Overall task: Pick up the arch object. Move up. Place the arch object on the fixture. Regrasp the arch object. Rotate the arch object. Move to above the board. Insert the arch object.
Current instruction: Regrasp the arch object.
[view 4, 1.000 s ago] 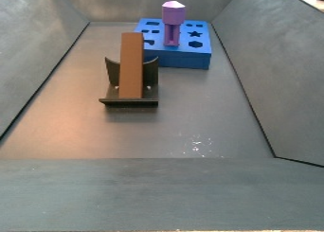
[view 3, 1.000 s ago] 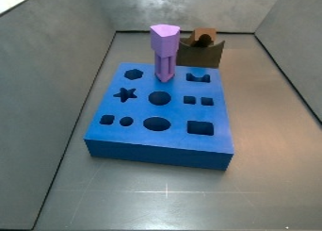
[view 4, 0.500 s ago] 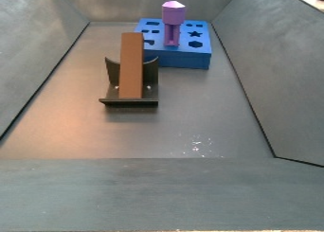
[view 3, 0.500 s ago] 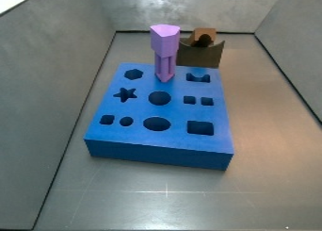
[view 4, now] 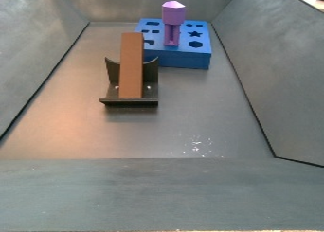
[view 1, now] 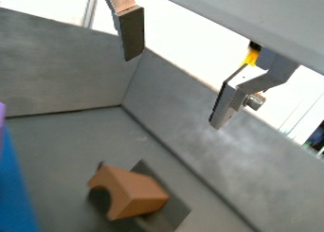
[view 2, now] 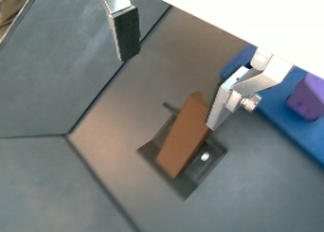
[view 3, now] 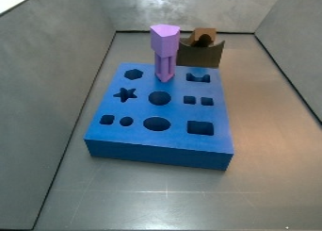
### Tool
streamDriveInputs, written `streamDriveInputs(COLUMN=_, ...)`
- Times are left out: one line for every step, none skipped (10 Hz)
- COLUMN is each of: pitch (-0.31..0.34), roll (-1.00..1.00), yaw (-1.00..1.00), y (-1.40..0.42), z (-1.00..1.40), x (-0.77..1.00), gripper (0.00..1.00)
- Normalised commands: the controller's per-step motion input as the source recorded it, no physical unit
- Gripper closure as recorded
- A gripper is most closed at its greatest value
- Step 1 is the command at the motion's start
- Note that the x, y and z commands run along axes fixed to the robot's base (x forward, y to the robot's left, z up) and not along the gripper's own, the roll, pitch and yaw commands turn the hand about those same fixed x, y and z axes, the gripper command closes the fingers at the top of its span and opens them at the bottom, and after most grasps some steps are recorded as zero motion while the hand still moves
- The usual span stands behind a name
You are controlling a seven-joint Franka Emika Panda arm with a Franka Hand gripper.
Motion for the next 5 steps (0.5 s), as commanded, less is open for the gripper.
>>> streamDriveInputs(pitch=0.189, roll=1.0, yaw=0.11, y=-0.05, z=0.0, x=0.1, gripper=0.0)
streamDriveInputs(pitch=0.215, roll=1.0, yaw=0.15, y=-0.05, z=-0.01, x=0.1, gripper=0.0)
streamDriveInputs(pitch=0.22, roll=0.94, yaw=0.17, y=-0.05, z=-0.01, x=0.1, gripper=0.0)
streamDriveInputs(pitch=0.182, roll=0.63, yaw=0.21, y=-0.05, z=-0.01, x=0.11, gripper=0.0)
streamDriveInputs(pitch=0.165, roll=0.5, yaw=0.22, y=-0.06, z=-0.01, x=0.11, gripper=0.0)
